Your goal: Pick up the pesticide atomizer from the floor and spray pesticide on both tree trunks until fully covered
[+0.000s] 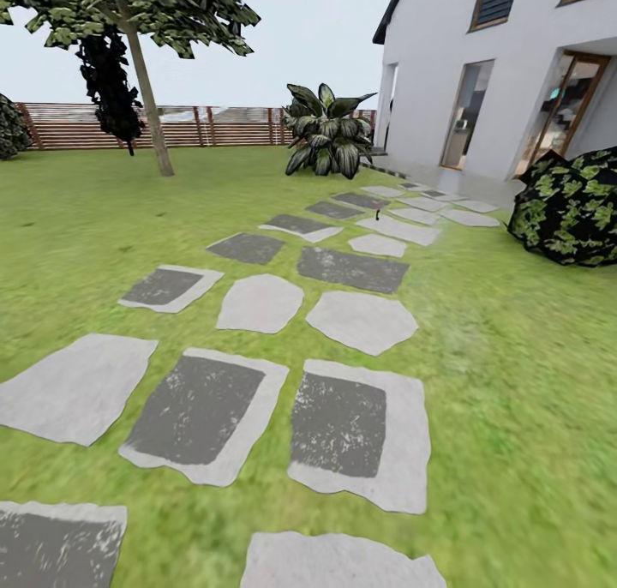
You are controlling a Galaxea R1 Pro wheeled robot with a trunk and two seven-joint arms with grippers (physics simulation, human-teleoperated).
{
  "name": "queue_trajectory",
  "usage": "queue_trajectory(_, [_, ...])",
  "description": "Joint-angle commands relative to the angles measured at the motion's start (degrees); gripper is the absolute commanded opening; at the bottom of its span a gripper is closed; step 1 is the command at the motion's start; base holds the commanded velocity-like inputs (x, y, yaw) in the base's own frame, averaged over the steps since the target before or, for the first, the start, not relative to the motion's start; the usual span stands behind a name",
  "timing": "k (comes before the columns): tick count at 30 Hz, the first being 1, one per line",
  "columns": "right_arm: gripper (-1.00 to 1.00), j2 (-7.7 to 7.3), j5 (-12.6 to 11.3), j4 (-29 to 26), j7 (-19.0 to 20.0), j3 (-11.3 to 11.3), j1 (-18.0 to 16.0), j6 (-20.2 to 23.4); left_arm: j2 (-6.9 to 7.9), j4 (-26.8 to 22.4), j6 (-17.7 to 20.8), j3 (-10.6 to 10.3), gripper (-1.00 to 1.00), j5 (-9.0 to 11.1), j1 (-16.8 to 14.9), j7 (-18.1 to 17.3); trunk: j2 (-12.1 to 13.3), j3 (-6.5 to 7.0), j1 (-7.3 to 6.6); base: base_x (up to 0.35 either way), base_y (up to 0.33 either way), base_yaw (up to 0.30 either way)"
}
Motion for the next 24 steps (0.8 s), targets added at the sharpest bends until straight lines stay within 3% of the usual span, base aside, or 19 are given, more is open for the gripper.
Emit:
queue_trajectory(1, [1.0,0.0,0.0,0.0,0.0,0.0,0.0,0.0,0.0,0.0,0.0,0.0,1.0,0.0,0.0,0.0,0.0,0.0,0.0,0.34,0.0,0.0])
queue_trajectory(24, [1.0,0.0,0.0,0.0,-0.1,-0.1,0.0,0.0,0.0,0.0,0.0,0.0,1.0,0.0,0.0,0.0,0.0,0.0,0.0,0.34,0.0,-0.009])
